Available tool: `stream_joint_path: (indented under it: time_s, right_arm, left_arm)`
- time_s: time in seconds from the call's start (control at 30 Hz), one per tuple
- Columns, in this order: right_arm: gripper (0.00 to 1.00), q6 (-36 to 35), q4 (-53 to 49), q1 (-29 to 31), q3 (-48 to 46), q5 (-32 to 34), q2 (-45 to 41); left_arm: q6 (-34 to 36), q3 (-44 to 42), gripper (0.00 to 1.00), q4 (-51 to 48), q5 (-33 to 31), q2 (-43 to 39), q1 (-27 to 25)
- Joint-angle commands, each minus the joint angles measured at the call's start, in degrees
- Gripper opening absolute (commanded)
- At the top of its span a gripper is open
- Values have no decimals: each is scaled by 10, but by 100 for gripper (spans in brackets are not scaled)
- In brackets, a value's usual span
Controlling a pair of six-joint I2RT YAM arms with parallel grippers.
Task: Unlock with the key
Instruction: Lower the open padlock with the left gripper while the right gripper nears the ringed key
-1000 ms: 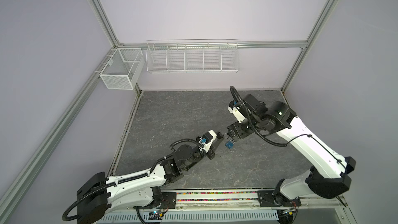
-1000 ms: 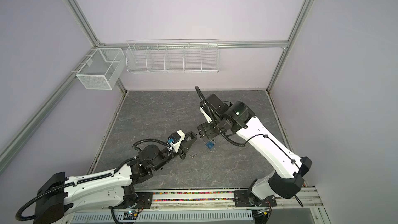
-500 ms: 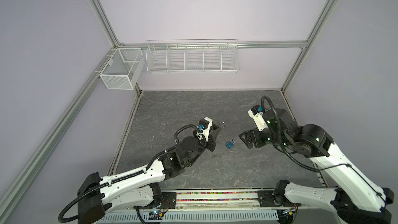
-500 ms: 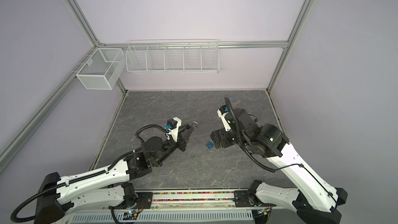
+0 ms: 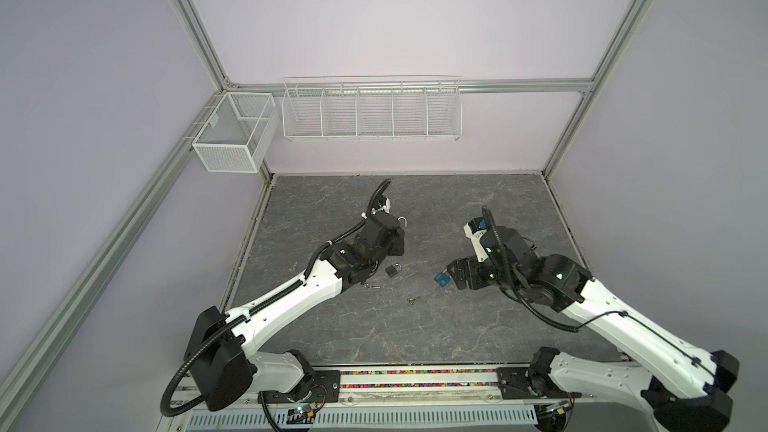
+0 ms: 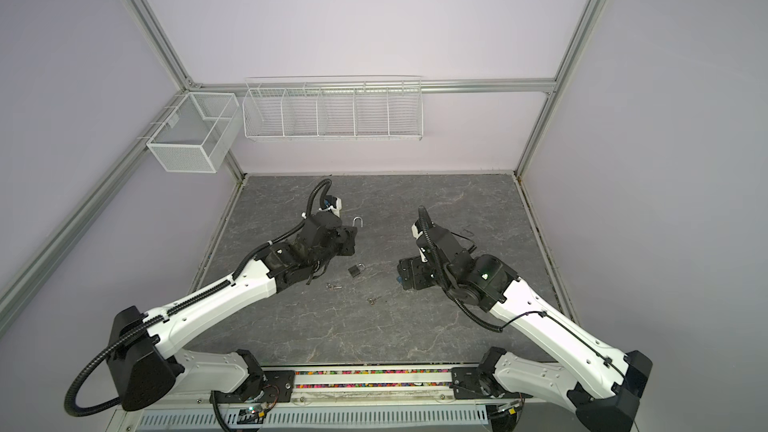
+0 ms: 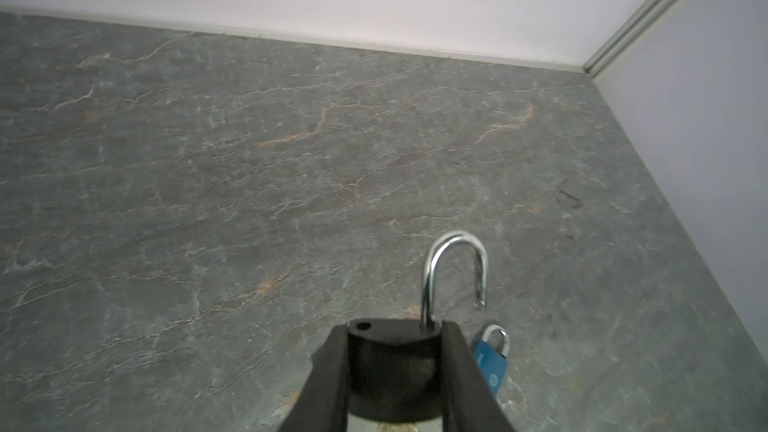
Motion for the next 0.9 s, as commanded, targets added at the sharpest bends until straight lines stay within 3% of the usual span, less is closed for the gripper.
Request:
stream_joint_path:
  time_s: [0.0, 0.17, 0.37, 0.57, 0.87]
  right_arm:
    - [89, 2, 78, -4, -11, -15, 37]
    - [89, 31, 111, -14, -1, -48, 124]
    - [90, 72, 154, -15, -8, -72, 186]
    - [90, 67, 146, -16, 6, -60, 218]
    - [92, 70, 118, -17, 27, -77, 258]
  left_arm:
    - [-35, 34, 0, -47, 43, 37, 47]
    - [-47, 53, 0, -52, 88, 100, 115]
    - [-42, 111, 0, -114, 91, 194, 171]
    - [-31, 186, 0, -168, 98, 295, 196]
    - [-34, 189, 0, -173, 89, 348, 207]
